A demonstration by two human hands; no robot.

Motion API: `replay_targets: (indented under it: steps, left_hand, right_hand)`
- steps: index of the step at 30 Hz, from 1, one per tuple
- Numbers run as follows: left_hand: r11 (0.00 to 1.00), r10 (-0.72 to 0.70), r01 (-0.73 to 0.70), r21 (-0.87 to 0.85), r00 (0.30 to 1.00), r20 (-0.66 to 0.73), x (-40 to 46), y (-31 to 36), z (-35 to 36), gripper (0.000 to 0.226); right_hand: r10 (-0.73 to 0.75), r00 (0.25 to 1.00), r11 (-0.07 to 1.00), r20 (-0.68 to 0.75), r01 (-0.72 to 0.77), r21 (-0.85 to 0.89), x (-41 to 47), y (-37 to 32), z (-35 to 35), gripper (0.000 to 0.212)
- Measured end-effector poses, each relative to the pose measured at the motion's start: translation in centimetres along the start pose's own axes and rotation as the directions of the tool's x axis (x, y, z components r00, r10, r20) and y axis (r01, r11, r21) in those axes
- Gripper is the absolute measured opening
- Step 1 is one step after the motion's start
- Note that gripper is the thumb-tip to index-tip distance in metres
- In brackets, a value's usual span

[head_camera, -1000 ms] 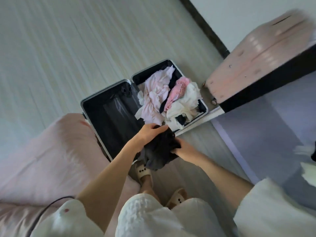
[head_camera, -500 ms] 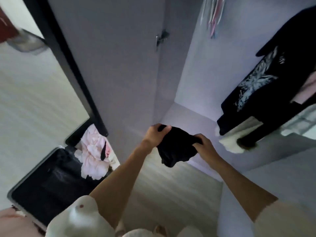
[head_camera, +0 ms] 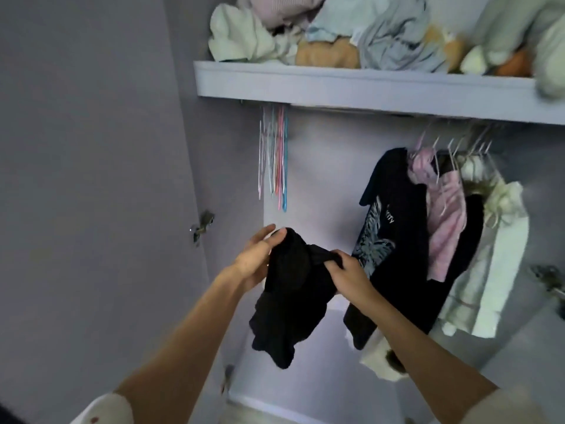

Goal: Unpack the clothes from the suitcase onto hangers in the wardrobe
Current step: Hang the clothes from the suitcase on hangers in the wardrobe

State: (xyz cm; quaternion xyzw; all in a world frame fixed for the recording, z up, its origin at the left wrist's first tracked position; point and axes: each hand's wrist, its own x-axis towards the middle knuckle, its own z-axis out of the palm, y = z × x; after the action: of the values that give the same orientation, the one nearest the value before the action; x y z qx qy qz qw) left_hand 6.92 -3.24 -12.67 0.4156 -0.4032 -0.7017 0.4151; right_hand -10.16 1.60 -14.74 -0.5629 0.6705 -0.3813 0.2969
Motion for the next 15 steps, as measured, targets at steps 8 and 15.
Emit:
replay_targets:
  steps: [8, 15]
  left_hand:
    - [0.637, -0.07, -0.121, 0.761, 0.974, 0.214, 5.8, 5.8, -2.4, 0.03]
    - [0.605, 0.082, -0.039, 0.795, 0.997, -0.013, 9.7, 7.7, -4.6, 0.036]
  right_hand:
    - [0.117, 0.993, 0.993, -0.027, -0.117, -0.004, 9.0, -4.5, 0.9, 0.019]
    - [0.208, 0.95, 0.957, 0.233, -0.247, 0.153, 12.7, -5.4, 0.9, 0.031]
